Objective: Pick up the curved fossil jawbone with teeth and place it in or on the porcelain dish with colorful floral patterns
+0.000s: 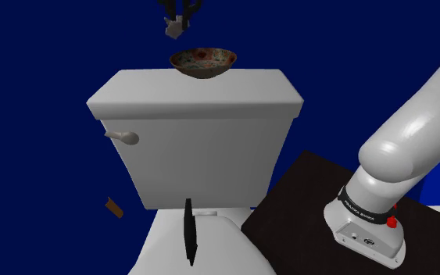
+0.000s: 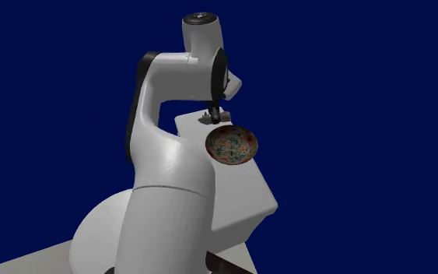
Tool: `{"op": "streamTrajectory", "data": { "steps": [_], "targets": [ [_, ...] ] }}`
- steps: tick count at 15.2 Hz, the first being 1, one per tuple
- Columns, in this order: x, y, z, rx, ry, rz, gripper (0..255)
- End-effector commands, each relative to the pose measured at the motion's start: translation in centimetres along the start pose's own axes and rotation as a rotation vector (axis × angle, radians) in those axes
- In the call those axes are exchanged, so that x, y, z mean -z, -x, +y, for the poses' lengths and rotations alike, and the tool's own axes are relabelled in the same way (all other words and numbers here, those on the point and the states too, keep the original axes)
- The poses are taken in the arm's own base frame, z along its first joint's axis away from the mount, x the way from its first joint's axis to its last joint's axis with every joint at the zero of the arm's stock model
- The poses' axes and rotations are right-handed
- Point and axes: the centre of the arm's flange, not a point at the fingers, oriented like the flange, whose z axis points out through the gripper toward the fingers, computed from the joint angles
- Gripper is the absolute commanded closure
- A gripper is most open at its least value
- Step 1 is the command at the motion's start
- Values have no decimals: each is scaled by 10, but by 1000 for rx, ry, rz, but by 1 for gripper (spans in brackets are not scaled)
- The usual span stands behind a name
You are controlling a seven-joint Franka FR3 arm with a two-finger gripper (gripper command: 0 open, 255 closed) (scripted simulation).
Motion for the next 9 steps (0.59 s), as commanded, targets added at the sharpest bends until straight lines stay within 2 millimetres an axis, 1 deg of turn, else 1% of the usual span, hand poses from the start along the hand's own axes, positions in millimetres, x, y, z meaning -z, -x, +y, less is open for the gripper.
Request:
{"op": "streamTrajectory", "data": {
  "steps": [1, 4, 5, 9],
  "targets": [
    [4, -19, 17, 2, -2, -2, 255],
    [6, -49, 43, 2, -2, -2, 255],
    [6, -56, 49, 2, -2, -2, 255],
    [-15, -54, 53, 2, -1, -2, 255]
  ]
}}
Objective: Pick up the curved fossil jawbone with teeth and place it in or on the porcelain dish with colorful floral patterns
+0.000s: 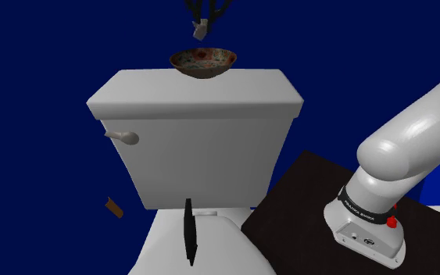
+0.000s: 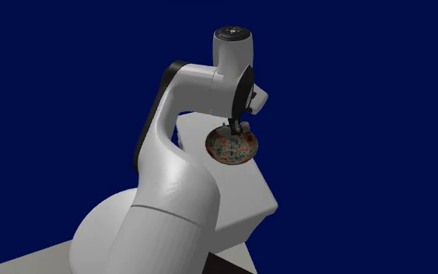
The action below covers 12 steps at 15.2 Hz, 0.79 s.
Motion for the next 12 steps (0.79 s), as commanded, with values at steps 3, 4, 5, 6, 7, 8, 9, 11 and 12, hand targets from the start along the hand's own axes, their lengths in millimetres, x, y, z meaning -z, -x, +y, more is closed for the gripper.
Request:
{"op": "streamTrajectory", "data": {
  "steps": [3, 4, 5, 6, 7, 8, 9, 11, 12],
  "targets": [
    [-20, 2, 4, 0, 0, 0, 255],
    [-25, 3, 5, 0, 0, 0, 255],
    [-30, 3, 6, 0, 0, 0, 255],
    [-36, 4, 7, 0, 0, 0, 255],
    [-41, 4, 8, 0, 0, 0, 255],
    [-46, 5, 9, 0, 0, 0, 255],
    [-51, 5, 10, 0, 0, 0, 255],
    [-54, 6, 11, 0, 0, 0, 255],
    [-54, 6, 11, 0, 0, 0, 255]
  ]
}}
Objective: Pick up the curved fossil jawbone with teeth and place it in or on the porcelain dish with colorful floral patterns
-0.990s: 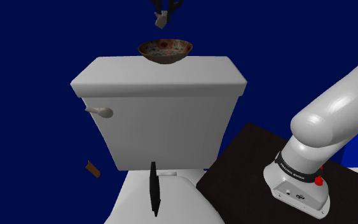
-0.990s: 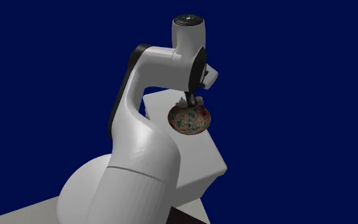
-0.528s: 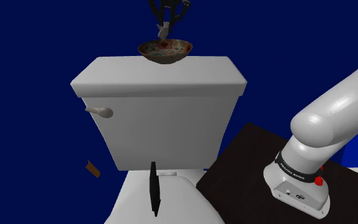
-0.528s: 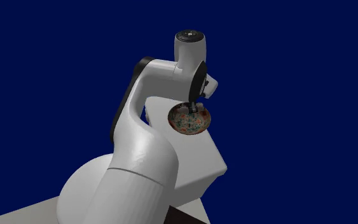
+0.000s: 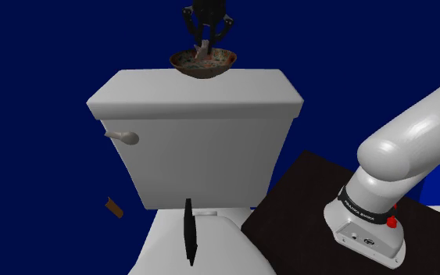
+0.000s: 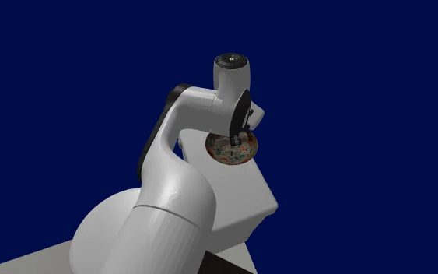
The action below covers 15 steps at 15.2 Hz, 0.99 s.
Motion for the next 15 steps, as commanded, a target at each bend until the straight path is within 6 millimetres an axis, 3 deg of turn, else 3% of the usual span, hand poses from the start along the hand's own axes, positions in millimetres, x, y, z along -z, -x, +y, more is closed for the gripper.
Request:
{"op": "streamTrajectory", "data": {
  "steps": [1, 5, 6, 11, 15],
  "targets": [
    [-1, 0, 0, 0, 0, 0, 255],
    [-1, 0, 0, 0, 0, 0, 255],
    [-1, 0, 0, 0, 0, 0, 0],
    [-1, 0, 0, 0, 0, 0, 0],
    [49, 0, 0, 0, 0, 0, 0]
  ]
}}
